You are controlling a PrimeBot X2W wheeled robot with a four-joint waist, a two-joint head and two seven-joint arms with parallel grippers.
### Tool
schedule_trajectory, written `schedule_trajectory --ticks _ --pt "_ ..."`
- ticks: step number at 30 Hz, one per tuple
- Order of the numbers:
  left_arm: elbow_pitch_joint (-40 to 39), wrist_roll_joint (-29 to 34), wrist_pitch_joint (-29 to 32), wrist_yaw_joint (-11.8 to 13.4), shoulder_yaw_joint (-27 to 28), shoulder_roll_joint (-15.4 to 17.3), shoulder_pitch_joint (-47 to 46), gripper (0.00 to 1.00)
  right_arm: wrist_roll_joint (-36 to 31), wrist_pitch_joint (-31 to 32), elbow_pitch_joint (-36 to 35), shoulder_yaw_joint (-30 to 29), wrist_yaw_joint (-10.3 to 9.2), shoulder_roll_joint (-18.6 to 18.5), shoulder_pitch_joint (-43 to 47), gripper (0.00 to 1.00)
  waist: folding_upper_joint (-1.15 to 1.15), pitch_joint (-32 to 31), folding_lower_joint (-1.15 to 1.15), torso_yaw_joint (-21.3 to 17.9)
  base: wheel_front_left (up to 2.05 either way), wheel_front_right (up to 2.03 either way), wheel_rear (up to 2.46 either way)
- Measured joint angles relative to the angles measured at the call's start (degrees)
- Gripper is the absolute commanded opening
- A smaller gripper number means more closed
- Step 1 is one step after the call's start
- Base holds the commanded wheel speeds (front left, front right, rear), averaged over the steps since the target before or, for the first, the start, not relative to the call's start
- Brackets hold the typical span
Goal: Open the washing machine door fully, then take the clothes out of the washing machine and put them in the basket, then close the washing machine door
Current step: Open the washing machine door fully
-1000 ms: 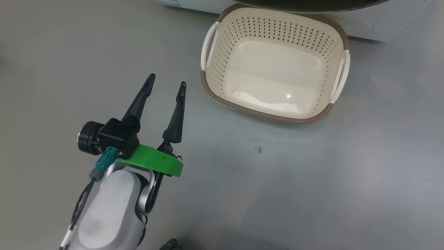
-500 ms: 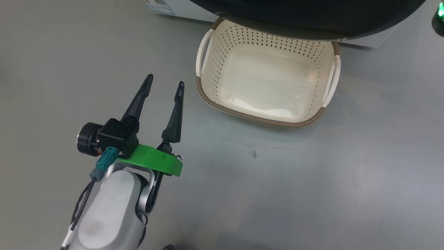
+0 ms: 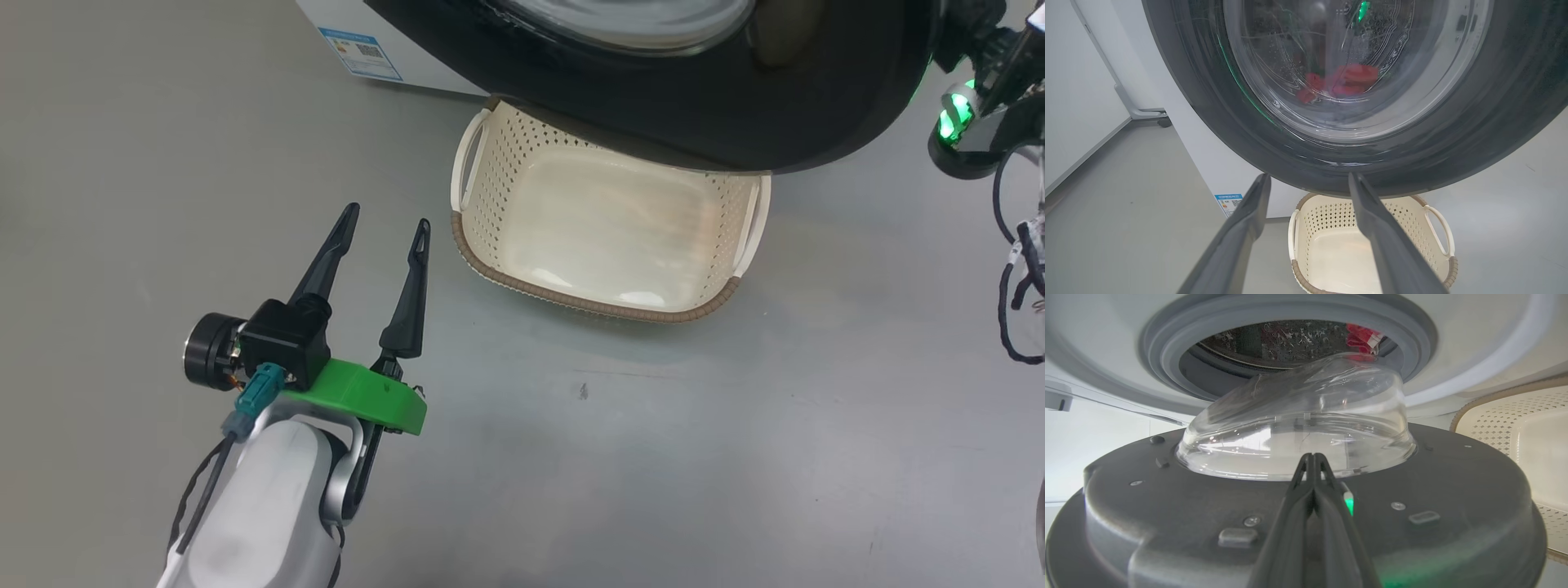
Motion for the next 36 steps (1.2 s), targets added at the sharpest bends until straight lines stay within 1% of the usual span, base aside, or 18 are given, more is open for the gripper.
schedule_trajectory --ticks 7,10,14,16,20,25,28,36 --pt "0.88 0.76 0.0 -0.01 -0.25 0.01 0.9 1.0 0.29 1.33 0.11 1.36 0.77 2.02 2.93 0.0 0.0 -2.16 0.0 -1.14 0.0 0.0 0.0" --pt "1.47 0.82 0.0 -0.01 -0.15 0.01 1.62 1.0 0.53 1.49 0.14 1.85 1.4 3.14 4.5 0.0 0.0 -3.25 0.0 -1.59 0.0 0.0 0.0" --pt "2.34 1.0 0.0 -0.01 0.37 0.03 3.06 1.0 1.18 2.13 0.22 2.63 1.51 4.91 6.11 0.0 0.0 -4.72 0.0 -2.32 0.0 0.0 0.0" --pt "2.6 0.99 0.0 -0.01 0.41 0.03 3.41 1.0 1.19 2.6 0.32 3.15 1.94 5.47 7.2 0.0 0.0 -5.57 0.0 -2.64 0.0 0.0 0.0" --pt "3.81 1.0 0.0 -0.11 0.29 0.04 4.25 1.0 1.15 3.36 0.62 4.33 2.0 6.06 9.12 0.0 0.0 -7.39 0.0 -3.08 0.0 0.0 0.0" --pt "4.27 1.01 0.0 -0.24 0.1 0.07 5.0 1.0 0.91 3.99 0.66 5.46 2.03 6.37 10.7 0.0 0.0 -9.2 0.0 -3.18 0.0 0.0 0.0" --pt "4.69 1.01 0.0 -0.24 0.2 0.09 5.61 1.0 0.89 4.55 0.66 6.54 2.44 6.84 12.13 0.0 0.0 -10.47 0.0 -3.09 0.0 0.0 0.0" --pt "5.55 1.0 0.0 -0.24 0.74 0.15 7.08 1.0 1.27 4.67 0.09 7.53 2.49 9.92 15.51 0.0 0.0 -13.22 0.0 -2.32 0.0 0.0 0.0"
